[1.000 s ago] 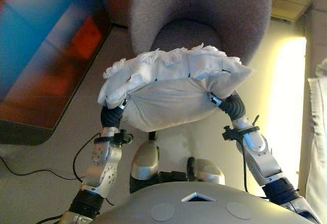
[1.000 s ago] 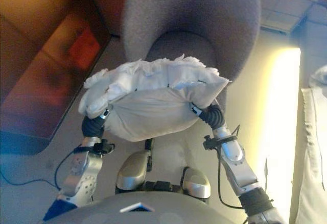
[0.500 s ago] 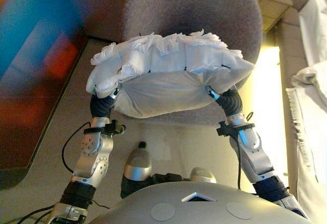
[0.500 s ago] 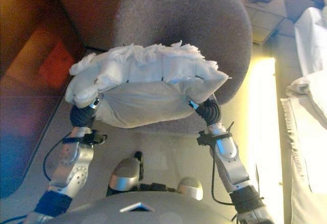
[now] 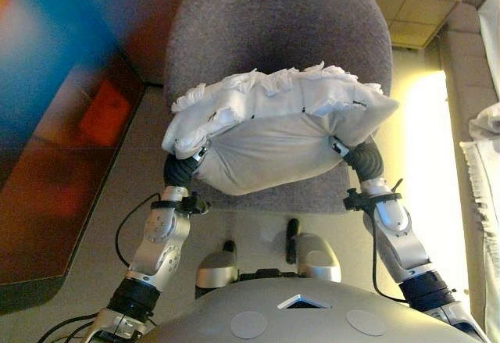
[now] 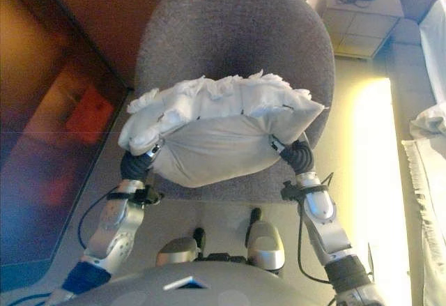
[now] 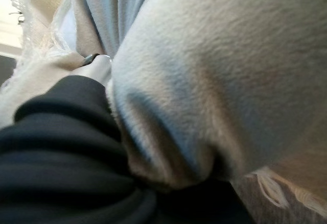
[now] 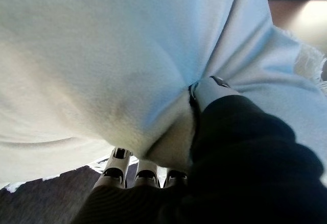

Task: Pick up the cushion and take it to the sofa

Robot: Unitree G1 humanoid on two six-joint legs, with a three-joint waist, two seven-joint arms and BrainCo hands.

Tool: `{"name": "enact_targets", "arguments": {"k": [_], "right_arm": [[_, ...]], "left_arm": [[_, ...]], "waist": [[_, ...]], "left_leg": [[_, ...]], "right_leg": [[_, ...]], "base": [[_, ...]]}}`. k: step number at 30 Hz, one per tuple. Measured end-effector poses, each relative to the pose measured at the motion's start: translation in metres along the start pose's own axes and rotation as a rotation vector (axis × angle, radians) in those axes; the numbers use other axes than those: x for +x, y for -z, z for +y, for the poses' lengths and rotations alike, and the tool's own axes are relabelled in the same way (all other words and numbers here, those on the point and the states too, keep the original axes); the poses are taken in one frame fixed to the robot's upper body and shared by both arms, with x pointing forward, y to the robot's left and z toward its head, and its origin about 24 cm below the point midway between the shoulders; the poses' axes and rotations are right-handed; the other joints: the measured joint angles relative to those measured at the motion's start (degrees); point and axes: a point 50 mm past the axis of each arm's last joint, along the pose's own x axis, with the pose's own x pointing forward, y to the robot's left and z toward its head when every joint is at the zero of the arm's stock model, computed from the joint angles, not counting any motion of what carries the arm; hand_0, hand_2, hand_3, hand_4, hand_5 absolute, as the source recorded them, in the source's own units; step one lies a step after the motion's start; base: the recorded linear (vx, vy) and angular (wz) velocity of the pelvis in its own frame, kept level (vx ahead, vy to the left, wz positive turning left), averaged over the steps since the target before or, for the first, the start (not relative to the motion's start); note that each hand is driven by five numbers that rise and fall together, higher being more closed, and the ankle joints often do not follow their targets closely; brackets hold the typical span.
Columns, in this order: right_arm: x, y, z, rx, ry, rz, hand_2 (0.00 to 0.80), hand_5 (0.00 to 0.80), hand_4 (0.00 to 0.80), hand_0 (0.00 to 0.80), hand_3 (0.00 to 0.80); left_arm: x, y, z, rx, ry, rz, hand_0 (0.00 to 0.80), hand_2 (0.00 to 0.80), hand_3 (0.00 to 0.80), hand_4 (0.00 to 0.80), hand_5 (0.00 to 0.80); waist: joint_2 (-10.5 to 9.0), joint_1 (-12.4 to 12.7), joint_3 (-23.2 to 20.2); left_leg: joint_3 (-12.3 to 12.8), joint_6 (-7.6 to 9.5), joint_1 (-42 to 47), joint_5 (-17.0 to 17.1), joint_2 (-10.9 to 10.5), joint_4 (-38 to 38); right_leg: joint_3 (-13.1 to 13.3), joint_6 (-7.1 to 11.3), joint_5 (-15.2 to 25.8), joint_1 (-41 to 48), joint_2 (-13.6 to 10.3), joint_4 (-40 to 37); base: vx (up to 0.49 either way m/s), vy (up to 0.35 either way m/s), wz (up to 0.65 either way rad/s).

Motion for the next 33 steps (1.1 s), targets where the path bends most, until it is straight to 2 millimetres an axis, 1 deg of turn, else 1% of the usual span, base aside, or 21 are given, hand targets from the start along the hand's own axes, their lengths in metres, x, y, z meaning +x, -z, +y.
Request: {"name": "enact_targets", "arguments": {"k": [3, 6, 8, 9, 10, 11, 12, 13, 15, 16, 17, 18, 19, 21, 22, 23, 24, 25, 27, 30, 33], "right_arm": [[-0.001, -0.003, -0.002, -0.005, -0.010, -0.010, 0.800, 0.800, 0.800, 0.800, 0.800], [-0.001, -0.004, -0.003, -0.019, -0.037, -0.010, 0.800, 0.800, 0.800, 0.800, 0.800], [0.001, -0.005, -0.001, -0.019, -0.060, -0.008, 0.800, 0.800, 0.800, 0.800, 0.800], [0.001, -0.005, -0.001, -0.023, -0.064, -0.007, 0.800, 0.800, 0.800, 0.800, 0.800], [0.001, -0.004, -0.001, -0.023, -0.065, -0.005, 0.800, 0.800, 0.800, 0.800, 0.800], [0.001, -0.004, 0.000, -0.023, -0.068, -0.004, 0.800, 0.800, 0.800, 0.800, 0.800], [0.000, -0.002, 0.002, -0.016, -0.066, 0.004, 0.800, 0.800, 0.800, 0.800, 0.800], [-0.001, -0.002, 0.002, -0.014, -0.070, 0.006, 0.800, 0.800, 0.800, 0.800, 0.800], [-0.001, -0.002, 0.002, -0.018, -0.083, 0.009, 0.800, 0.800, 0.800, 0.800, 0.800], [-0.002, -0.002, 0.002, -0.021, -0.086, 0.011, 0.800, 0.800, 0.800, 0.800, 0.800], [-0.003, -0.001, 0.001, -0.021, -0.085, 0.016, 0.800, 0.800, 0.800, 0.800, 0.800], [-0.004, 0.000, 0.001, -0.021, -0.081, 0.023, 0.800, 0.800, 0.800, 0.800, 0.800], [-0.005, 0.001, 0.001, -0.021, -0.080, 0.029, 0.800, 0.800, 0.800, 0.800, 0.800], [-0.009, 0.003, -0.001, -0.026, -0.076, 0.043, 0.800, 0.800, 0.800, 0.800, 0.800], [-0.011, 0.003, -0.003, -0.031, -0.070, 0.049, 0.800, 0.800, 0.800, 0.800, 0.800], [-0.014, 0.003, -0.006, -0.038, -0.067, 0.057, 0.800, 0.800, 0.800, 0.800, 0.800], [-0.017, 0.006, -0.004, -0.022, -0.057, 0.073, 0.800, 0.800, 0.800, 0.800, 0.800], [-0.018, 0.007, -0.003, -0.012, -0.054, 0.076, 0.800, 0.800, 0.800, 0.800, 0.800], [-0.017, 0.008, 0.000, 0.002, -0.051, 0.076, 0.800, 0.800, 0.800, 0.800, 0.800], [-0.016, 0.009, 0.006, 0.026, -0.050, 0.071, 0.800, 0.800, 0.800, 0.800, 0.800], [-0.014, 0.009, 0.008, 0.029, -0.033, 0.069, 0.800, 0.800, 0.800, 0.800, 0.800]], "left_arm": [[0.000, 0.000, 0.000, -0.003, 0.001, 0.000, 0.800, 0.800, 0.800, 0.800, 0.800], [0.000, -0.001, 0.001, -0.005, -0.003, -0.003, 0.800, 0.800, 0.800, 0.800, 0.800], [0.001, -0.004, 0.005, -0.002, -0.014, -0.011, 0.800, 0.800, 0.800, 0.800, 0.800], [0.000, -0.003, 0.005, -0.002, -0.016, -0.009, 0.800, 0.800, 0.800, 0.800, 0.800], [0.000, -0.002, 0.004, -0.006, -0.018, -0.006, 0.800, 0.800, 0.800, 0.800, 0.800], [0.000, -0.001, 0.005, -0.008, -0.021, -0.004, 0.800, 0.800, 0.800, 0.800, 0.800], [-0.004, 0.002, 0.005, -0.016, -0.032, 0.008, 0.800, 0.800, 0.800, 0.800, 0.800], [-0.007, 0.003, 0.007, -0.016, -0.038, 0.016, 0.800, 0.800, 0.800, 0.800, 0.800], [-0.010, 0.005, 0.009, -0.012, -0.043, 0.026, 0.800, 0.800, 0.800, 0.800, 0.800], [-0.010, 0.005, 0.009, -0.013, -0.040, 0.025, 0.800, 0.800, 0.800, 0.800, 0.800], [-0.009, 0.005, 0.008, -0.015, -0.039, 0.024, 0.800, 0.800, 0.800, 0.800, 0.800], [-0.009, 0.005, 0.007, -0.023, -0.041, 0.025, 0.800, 0.800, 0.800, 0.800, 0.800], [-0.009, 0.006, 0.006, -0.031, -0.042, 0.026, 0.800, 0.800, 0.800, 0.800, 0.800], [-0.010, 0.008, 0.003, -0.043, -0.046, 0.032, 0.800, 0.800, 0.800, 0.800, 0.800], [-0.010, 0.009, 0.002, -0.047, -0.043, 0.039, 0.800, 0.800, 0.800, 0.800, 0.800], [-0.011, 0.011, -0.001, -0.050, -0.035, 0.050, 0.800, 0.800, 0.800, 0.800, 0.800], [-0.010, 0.011, 0.000, -0.043, -0.031, 0.054, 0.800, 0.800, 0.800, 0.800, 0.800], [-0.010, 0.011, 0.002, -0.033, -0.030, 0.054, 0.800, 0.800, 0.800, 0.800, 0.800], [-0.010, 0.010, 0.004, -0.021, -0.033, 0.054, 0.800, 0.800, 0.800, 0.800, 0.800], [-0.009, 0.007, 0.009, 0.006, -0.036, 0.052, 0.800, 0.800, 0.800, 0.800, 0.800], [-0.007, 0.005, 0.010, 0.021, -0.029, 0.046, 0.800, 0.800, 0.800, 0.800, 0.800]], "waist": [[-0.38, -0.29, 0.15], [-0.76, -0.03, 0.11], [-3.85, 0.69, 0.81], [-4.53, 2.27, 1.01], [-5.03, 3.47, 1.15], [-5.67, 4.05, 1.50], [-6.37, 4.81, 1.38], [-6.27, 5.15, 1.11], [-5.27, 5.04, 0.71], [-4.48, 4.79, 0.67], [-3.94, 4.76, 0.94], [-3.66, 4.73, 1.00], [-3.25, 4.70, 1.07], [-1.99, 4.63, 0.75], [-0.65, 4.44, 0.57], [1.27, 4.31, -0.01], [0.78, 3.81, -0.19], [0.23, 3.46, -0.11], [-0.18, 3.55, -0.34], [-0.41, 4.28, -0.23], [-0.63, 4.69, 0.09]], "left_leg": [[-0.07, -0.13, -0.01, -1.35, 0.88, 0.42], [-0.06, -1.10, -0.10, -1.68, 1.35, 2.49], [0.18, -1.12, -6.11, -1.34, -0.61, 14.79], [0.00, -1.70, -9.39, -0.07, -1.28, 21.73], [0.25, -1.21, -11.72, 1.66, -1.45, 27.04], [0.46, 0.35, -14.34, 3.72, -1.53, 32.04], [1.76, 1.41, -15.22, 3.03, -0.95, 33.50], [2.48, 1.08, -16.25, 2.27, -0.28, 31.95], [3.99, 0.74, -14.82, 2.50, 1.03, 21.42], [4.28, 1.02, -14.44, 2.69, 1.90, 16.25], [4.40, 1.46, -14.07, 3.02, 2.28, 12.73], [3.95, 1.33, -13.83, 3.63, 2.20, 10.42], [3.44, 1.08, -13.88, 4.40, 2.11, 9.62], [3.26, 2.47, -12.12, 5.50, 1.53, 5.94], [3.33, 2.89, -10.79, 7.06, 1.50, 4.25], [3.64, 1.29, -9.59, 8.00, 1.56, 3.05], [3.61, 0.63, -8.70, 7.76, 0.41, 1.54], [4.00, 1.32, -8.09, 7.78, -0.81, 0.59], [4.47, 2.41, -7.91, 7.77, -2.59, -0.47], [5.03, 3.05, -7.63, 7.75, -3.57, -1.08], [5.05, 3.29, -7.68, 7.53, -3.50, -1.30]], "right_leg": [[0.55, -0.39, -2.35, -1.08, 0.39, 3.59], [0.97, -1.60, -5.36, -2.10, 0.77, 6.89], [1.47, -2.56, -5.73, -2.19, -0.51, 6.62], [1.51, -2.71, -5.71, -1.30, -0.41, 5.51], [1.80, -3.09, -5.49, -0.07, -0.48, 4.41], [2.11, -4.08, -4.87, 1.56, -0.45, 3.15], [1.87, -4.69, -4.24, 3.02, -0.39, 1.38], [1.67, -4.54, -4.33, 3.73, 0.20, 0.36], [1.13, -4.65, -4.08, 5.15, 1.23, -1.55], [0.70, -4.71, -3.84, 5.71, 1.92, -2.35], [0.69, -5.01, -3.55, 6.27, 2.32, -2.85], [0.76, -4.95, -3.58, 6.54, 2.38, -3.18], [0.87, -4.60, -3.75, 6.81, 2.38, -3.34], [0.98, -3.24, -3.77, 7.35, 2.20, -3.50], [0.96, -2.27, -4.22, 7.90, 2.54, -3.40], [1.03, -1.13, -5.08, 8.01, 3.23, -2.56], [1.29, 0.31, -6.34, 8.00, 1.80, -1.17], [1.77, 1.21, -6.97, 7.74, 0.35, -0.83], [2.77, 2.57, -7.10, 7.67, -1.30, -1.10], [3.50, 3.52, -6.70, 7.89, -2.20, -2.65], [3.84, 3.56, -6.51, 7.48, -2.04, -3.20]], "base": [[0.299, -0.121, -0.05], [0.249, -0.199, 0.09], [0.224, -0.253, -0.04], [0.239, -0.172, -0.18], [0.237, -0.100, -0.20], [0.269, 0.055, -0.31], [0.268, 0.129, -0.30], [0.290, 0.210, -0.30], [0.234, 0.198, -0.15], [0.203, 0.141, -0.07], [0.213, 0.142, -0.07], [0.156, 0.110, -0.16], [0.158, 0.130, -0.22], [0.151, 0.107, -0.17], [0.151, 0.083, -0.05], [0.140, 0.072, 0.15], [0.127, 0.066, 0.18], [0.128, 0.074, 0.17], [0.086, 0.057, 0.02], [0.001, 0.021, -0.08], [-0.056, 0.001, -0.07]]}}
